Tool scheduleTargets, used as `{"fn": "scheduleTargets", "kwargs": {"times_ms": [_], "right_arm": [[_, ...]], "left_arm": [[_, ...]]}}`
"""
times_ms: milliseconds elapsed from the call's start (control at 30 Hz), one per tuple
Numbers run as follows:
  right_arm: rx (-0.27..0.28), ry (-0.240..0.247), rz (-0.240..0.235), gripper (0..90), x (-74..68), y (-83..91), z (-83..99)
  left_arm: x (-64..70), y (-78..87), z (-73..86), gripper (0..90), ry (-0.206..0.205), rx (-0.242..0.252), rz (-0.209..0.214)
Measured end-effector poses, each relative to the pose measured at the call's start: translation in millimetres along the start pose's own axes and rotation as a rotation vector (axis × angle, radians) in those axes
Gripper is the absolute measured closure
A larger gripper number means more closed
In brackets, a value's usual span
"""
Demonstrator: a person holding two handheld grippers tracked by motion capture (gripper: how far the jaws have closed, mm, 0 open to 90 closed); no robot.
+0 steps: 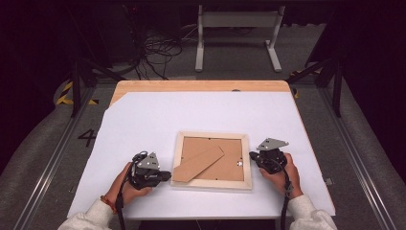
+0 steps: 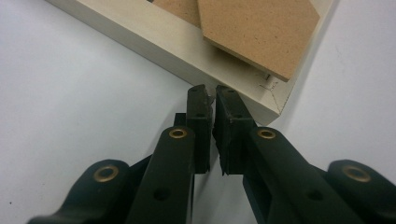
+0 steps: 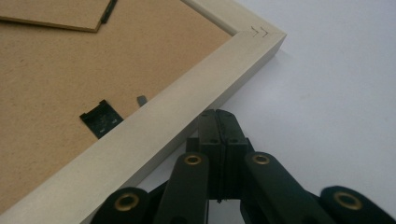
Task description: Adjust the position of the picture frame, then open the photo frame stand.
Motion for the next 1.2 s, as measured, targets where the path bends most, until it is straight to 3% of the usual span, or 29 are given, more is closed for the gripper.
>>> {"fn": "scheduleTargets", "kwargs": {"times_ms": [267,500,700,733,767,900,1000,1200], "right_arm": [[-0.004,0.014,-0.02,90.0,-3.5,4.0,2.6],[-0.001,0.012,-0.024,90.0,-3.8,4.1,3.2],[-0.002,0.017,-0.019,90.0,-4.1,4.2,3.3],[-0.002,0.016,-0.02,90.0,-4.1,4.1,3.3],[0.0,0.015,-0.02,90.0,-4.1,4.1,3.4],[0.001,0.017,-0.018,89.9,-4.2,4.1,3.4],[0.0,0.017,-0.017,89.4,-4.0,4.2,3.4],[0.0,0.017,-0.01,88.5,-4.7,4.8,3.7]], "left_arm": [[-0.8,1.7,-0.2,79.5,-0.011,-0.007,-0.012],[1.6,10.2,-2.8,71.6,-0.029,0.027,0.003],[8.4,15.5,-3.2,54.0,-0.026,0.027,0.013],[10.4,15.3,-3.1,45.5,-0.017,0.009,0.012],[12.2,15.3,-3.2,42.6,-0.014,0.002,0.019],[19.4,13.6,-5.5,39.7,-0.015,-0.019,0.045],[25.9,13.3,-7.6,40.4,-0.039,-0.022,0.075],[32.6,6.0,-13.2,40.1,-0.046,-0.032,0.097]]}}
Point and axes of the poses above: each handheld gripper's, and its own axes: y roughly backward along the jaws, z roughly out of its underside, x roughly to its right, the point moved 8 cm from there along -y, roughly forward along the jaws, and after that the axes turned 3 degrees about y, right-handed, at the moved point
